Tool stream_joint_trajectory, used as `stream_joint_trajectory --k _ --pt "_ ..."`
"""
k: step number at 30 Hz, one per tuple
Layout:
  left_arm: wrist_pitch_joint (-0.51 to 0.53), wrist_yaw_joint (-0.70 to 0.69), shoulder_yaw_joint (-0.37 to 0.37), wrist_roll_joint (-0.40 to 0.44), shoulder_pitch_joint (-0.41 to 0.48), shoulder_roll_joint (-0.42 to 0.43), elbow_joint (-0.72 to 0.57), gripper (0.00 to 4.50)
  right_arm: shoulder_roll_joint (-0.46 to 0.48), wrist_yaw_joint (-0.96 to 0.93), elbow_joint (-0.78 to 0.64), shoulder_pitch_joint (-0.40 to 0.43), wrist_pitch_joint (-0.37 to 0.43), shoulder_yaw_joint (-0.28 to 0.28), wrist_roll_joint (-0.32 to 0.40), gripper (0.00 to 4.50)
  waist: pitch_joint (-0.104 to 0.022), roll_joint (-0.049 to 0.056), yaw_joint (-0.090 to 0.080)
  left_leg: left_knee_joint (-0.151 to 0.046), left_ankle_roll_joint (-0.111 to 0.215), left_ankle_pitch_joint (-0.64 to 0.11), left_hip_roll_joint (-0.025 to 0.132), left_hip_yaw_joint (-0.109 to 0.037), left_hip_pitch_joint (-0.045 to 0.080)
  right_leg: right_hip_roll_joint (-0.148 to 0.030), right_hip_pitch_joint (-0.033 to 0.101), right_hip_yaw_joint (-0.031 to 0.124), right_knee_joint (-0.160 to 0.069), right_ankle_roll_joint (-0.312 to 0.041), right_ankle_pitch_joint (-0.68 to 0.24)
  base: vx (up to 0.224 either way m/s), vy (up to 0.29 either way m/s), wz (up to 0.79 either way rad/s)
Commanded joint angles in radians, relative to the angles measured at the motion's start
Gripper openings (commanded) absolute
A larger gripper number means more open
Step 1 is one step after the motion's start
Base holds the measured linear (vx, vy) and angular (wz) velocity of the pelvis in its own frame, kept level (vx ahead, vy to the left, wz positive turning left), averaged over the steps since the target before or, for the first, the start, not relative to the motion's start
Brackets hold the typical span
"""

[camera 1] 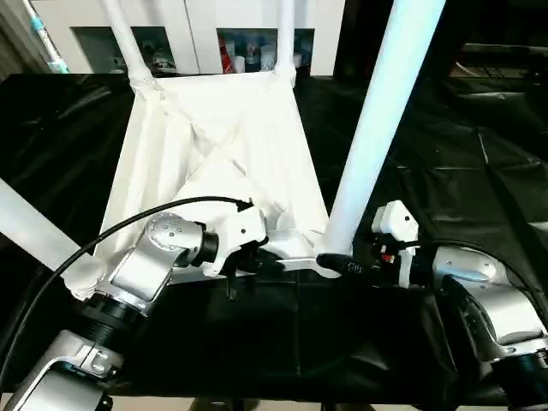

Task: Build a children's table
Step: Rotate leg to tighten

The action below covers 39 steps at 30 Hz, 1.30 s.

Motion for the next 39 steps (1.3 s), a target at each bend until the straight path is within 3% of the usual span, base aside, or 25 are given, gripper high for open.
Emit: stream_joint_trajectory --k 1,7,9,11,13,16,17,19,22,23,26,27,30,31,33,34,35,36,39 --pt "0.005 -0.023 -0.033 -0.010 0.021 -0.009 -0.003 0.00 0.008 0.025 -0.005 0.004 -0.020 0.030 -0.001 2.61 -0.072 -0.011 -0.001 -0.051 0.131 -0.134 0.058 -0.027 0.036 -0.057 0.040 0.026 -0.048 -0.303 0.037 0.000 0.000 0.00" --pt "0.038 0.017 -0.020 -0.011 0.018 -0.032 0.009 0.00 0.036 -0.034 0.009 0.025 -0.018 0.027 -0.021 2.61 -0.067 -0.011 -0.002 -0.052 0.128 -0.149 0.058 -0.026 0.035 -0.057 0.037 0.027 -0.051 -0.301 0.011 0.000 0.000 0.00" --pt "0.061 0.112 -0.009 0.017 -0.009 -0.083 0.072 0.00 0.109 -0.184 0.062 0.028 -0.005 0.003 -0.056 2.61 -0.060 -0.010 -0.005 -0.056 0.114 -0.179 0.056 -0.026 0.035 -0.057 0.030 0.027 -0.057 -0.295 -0.045 0.000 0.000 0.00" --pt "0.070 0.170 -0.005 0.037 -0.028 -0.113 0.112 0.00 0.152 -0.272 0.085 0.024 0.013 -0.011 -0.072 2.61 -0.051 -0.012 -0.011 -0.068 0.052 -0.283 0.055 -0.030 0.042 -0.062 0.027 0.029 -0.076 -0.261 -0.242 0.000 0.000 0.00" --pt "0.076 0.243 -0.003 0.060 -0.061 -0.159 0.170 0.00 0.229 -0.422 0.112 0.006 0.045 -0.035 -0.098 2.61 -0.044 -0.010 -0.014 -0.075 0.011 -0.347 0.053 -0.034 0.048 -0.062 0.019 0.032 -0.088 -0.216 -0.370 0.000 0.000 0.00" --pt "0.099 0.305 0.003 0.067 -0.098 -0.214 0.226 0.00 0.312 -0.584 0.155 -0.029 0.092 -0.063 -0.123 2.61 -0.041 -0.010 -0.026 -0.081 -0.033 -0.404 0.049 -0.041 0.048 -0.063 0.009 0.032 -0.096 -0.169 -0.462 -0.036 0.002 -0.02" --pt "0.104 0.336 0.006 0.072 -0.117 -0.239 0.258 0.00 0.353 -0.662 0.183 -0.049 0.111 -0.085 -0.126 2.61 -0.040 -0.006 -0.028 -0.083 -0.037 -0.425 0.049 -0.043 0.050 -0.065 0.005 0.034 -0.102 -0.152 -0.491 -0.055 0.004 -0.04" --pt "0.112 0.404 0.011 0.082 -0.160 -0.295 0.332 0.00 0.437 -0.820 0.248 -0.093 0.147 -0.110 -0.149 2.61 -0.039 -0.004 -0.034 -0.085 -0.052 -0.459 0.048 -0.047 0.056 -0.064 -0.001 0.032 -0.109 -0.136 -0.518 0.000 0.000 0.00" --pt "0.105 0.443 0.021 0.087 -0.194 -0.334 0.391 0.00 0.482 -0.893 0.295 -0.123 0.152 -0.094 -0.190 2.61 -0.038 -0.001 -0.034 -0.093 -0.066 -0.494 0.048 -0.050 0.062 -0.060 -0.006 0.030 -0.115 -0.113 -0.503 0.000 0.000 0.00" --pt "0.099 0.454 0.024 0.092 -0.210 -0.346 0.418 0.00 0.493 -0.891 0.304 -0.132 0.142 -0.067 -0.214 2.61 -0.037 -0.006 -0.035 -0.096 -0.066 -0.510 0.046 -0.049 0.065 -0.058 -0.006 0.029 -0.118 -0.107 -0.494 0.000 0.000 0.00" --pt "0.083 0.442 0.024 0.095 -0.218 -0.341 0.426 0.00 0.486 -0.838 0.265 -0.116 0.120 -0.045 -0.208 2.61 -0.037 -0.010 -0.032 -0.102 -0.046 -0.501 0.046 -0.050 0.058 -0.059 -0.001 0.031 -0.117 -0.095 -0.450 0.000 0.000 0.00" --pt "0.078 0.433 0.021 0.098 -0.217 -0.334 0.422 0.00 0.481 -0.824 0.249 -0.110 0.110 -0.045 -0.206 3.16 -0.039 -0.011 -0.032 -0.102 -0.035 -0.495 0.045 -0.051 0.056 -0.062 0.001 0.031 -0.117 -0.095 -0.448 0.000 0.000 0.00" --pt "0.066 0.398 0.014 0.101 -0.200 -0.307 0.393 0.00 0.461 -0.789 0.201 -0.100 0.105 -0.054 -0.189 3.30 -0.040 -0.012 -0.031 -0.101 -0.019 -0.476 0.047 -0.048 0.055 -0.064 -0.001 0.033 -0.117 -0.102 -0.431 0.000 0.000 0.00" --pt "0.063 0.385 0.012 0.101 -0.191 -0.297 0.378 0.00 0.451 -0.779 0.182 -0.096 0.108 -0.058 -0.183 3.50 -0.041 -0.011 -0.029 -0.103 -0.013 -0.459 0.048 -0.050 0.049 -0.066 0.006 0.033 -0.114 -0.103 -0.414 0.000 0.000 0.00" --pt "0.062 0.349 0.007 0.094 -0.163 -0.267 0.334 0.00 0.408 -0.736 0.110 -0.078 0.126 -0.073 -0.151 3.74 -0.051 -0.022 -0.030 -0.102 0.009 -0.376 0.050 -0.049 0.035 -0.064 0.020 0.031 -0.101 -0.122 -0.310 0.000 0.000 0.00" --pt "0.055 0.336 0.004 0.094 -0.156 -0.259 0.325 0.00 0.395 -0.714 0.086 -0.070 0.135 -0.077 -0.139 3.74 -0.055 -0.018 -0.026 -0.094 0.033 -0.328 0.051 -0.042 0.039 -0.063 0.017 0.032 -0.098 -0.141 -0.238 0.000 0.000 0.00" --pt "0.042 0.304 -0.004 0.092 -0.136 -0.233 0.292 0.00 0.341 -0.645 0.028 -0.042 0.151 -0.073 -0.119 3.77 -0.051 -0.018 -0.024 -0.093 0.057 -0.322 0.053 -0.039 0.038 -0.062 0.016 0.032 -0.100 -0.155 -0.228 0.000 0.000 0.00" --pt "0.032 0.282 -0.010 0.092 -0.122 -0.216 0.270 0.00 0.301 -0.596 -0.012 -0.022 0.161 -0.071 -0.105 3.84 -0.050 -0.022 -0.023 -0.091 0.066 -0.318 0.052 -0.039 0.034 -0.063 0.021 0.032 -0.100 -0.156 -0.233 0.000 0.000 0.00" --pt "0.039 0.227 -0.019 0.084 -0.080 -0.165 0.204 0.00 0.173 -0.439 -0.096 0.038 0.150 -0.067 -0.071 3.96 -0.052 -0.020 -0.018 -0.085 0.082 -0.287 0.054 -0.035 0.033 -0.066 0.021 0.032 -0.099 -0.165 -0.236 0.017 -0.011 0.01"
